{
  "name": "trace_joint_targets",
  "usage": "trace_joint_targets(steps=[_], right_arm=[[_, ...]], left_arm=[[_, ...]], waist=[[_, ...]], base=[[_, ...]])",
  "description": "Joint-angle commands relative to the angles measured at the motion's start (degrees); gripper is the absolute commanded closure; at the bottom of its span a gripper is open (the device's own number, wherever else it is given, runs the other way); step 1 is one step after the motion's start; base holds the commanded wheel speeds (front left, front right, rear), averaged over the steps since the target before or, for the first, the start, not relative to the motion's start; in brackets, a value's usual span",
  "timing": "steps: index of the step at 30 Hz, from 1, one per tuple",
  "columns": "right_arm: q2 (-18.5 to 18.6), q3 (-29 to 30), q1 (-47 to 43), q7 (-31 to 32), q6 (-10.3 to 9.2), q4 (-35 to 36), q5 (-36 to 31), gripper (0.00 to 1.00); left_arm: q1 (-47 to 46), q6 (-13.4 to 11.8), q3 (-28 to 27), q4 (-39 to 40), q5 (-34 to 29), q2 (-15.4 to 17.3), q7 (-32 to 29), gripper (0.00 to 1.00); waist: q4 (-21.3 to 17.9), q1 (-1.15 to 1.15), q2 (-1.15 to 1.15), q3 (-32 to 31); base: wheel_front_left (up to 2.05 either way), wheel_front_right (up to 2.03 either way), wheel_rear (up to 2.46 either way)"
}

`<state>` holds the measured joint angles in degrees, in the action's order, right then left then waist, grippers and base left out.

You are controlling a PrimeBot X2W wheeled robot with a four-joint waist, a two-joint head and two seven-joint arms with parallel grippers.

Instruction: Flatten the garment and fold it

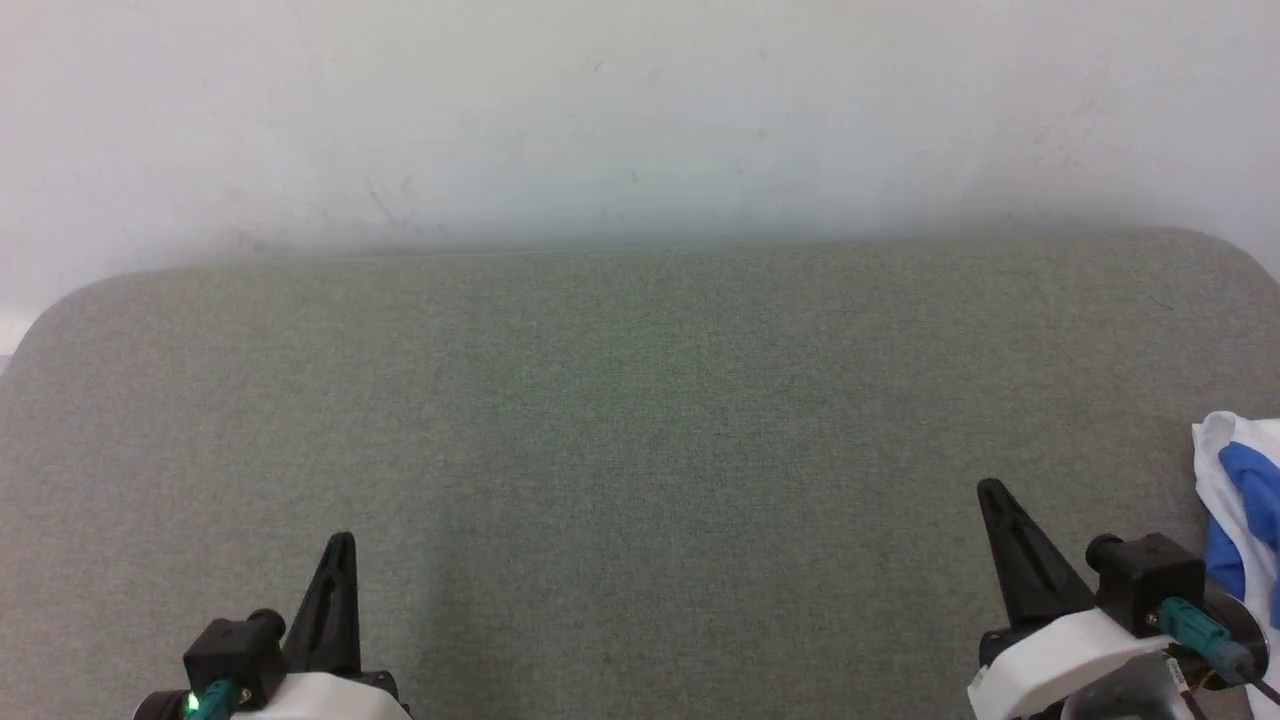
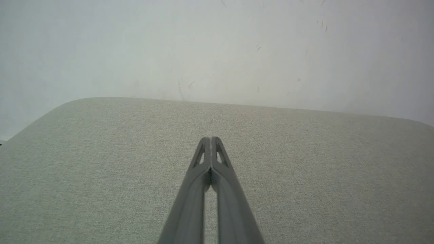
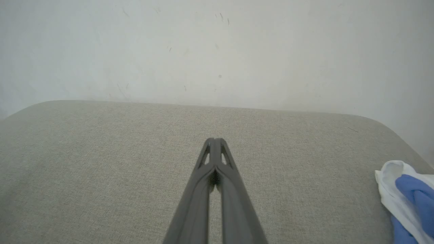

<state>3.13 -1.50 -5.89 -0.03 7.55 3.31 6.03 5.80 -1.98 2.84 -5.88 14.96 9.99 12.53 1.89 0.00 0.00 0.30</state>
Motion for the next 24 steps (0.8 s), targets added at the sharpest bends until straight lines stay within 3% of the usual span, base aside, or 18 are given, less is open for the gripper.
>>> trace_joint_targets(steps=[1, 24], right_arm=[[-0.1, 0.1, 0.8, 0.0, -0.01, -0.2, -0.5, 1.0], [-0.1, 0.4, 2.0, 0.0, -0.02, -0.9, -1.7, 1.0]], left_arm=[[-0.8, 0.3, -0.4, 0.4, -0.8, -0.4, -0.3, 1.0], [-1.9, 0.7, -0.9, 1.6, -3.9, -1.8, -3.0, 1.0]], waist=[[0.0, 0.0, 0.0, 0.0], [-0.4, 0.0, 0.0, -0.1]], base=[[0.0, 0.0, 0.0], [0.0, 0.0, 0.0]])
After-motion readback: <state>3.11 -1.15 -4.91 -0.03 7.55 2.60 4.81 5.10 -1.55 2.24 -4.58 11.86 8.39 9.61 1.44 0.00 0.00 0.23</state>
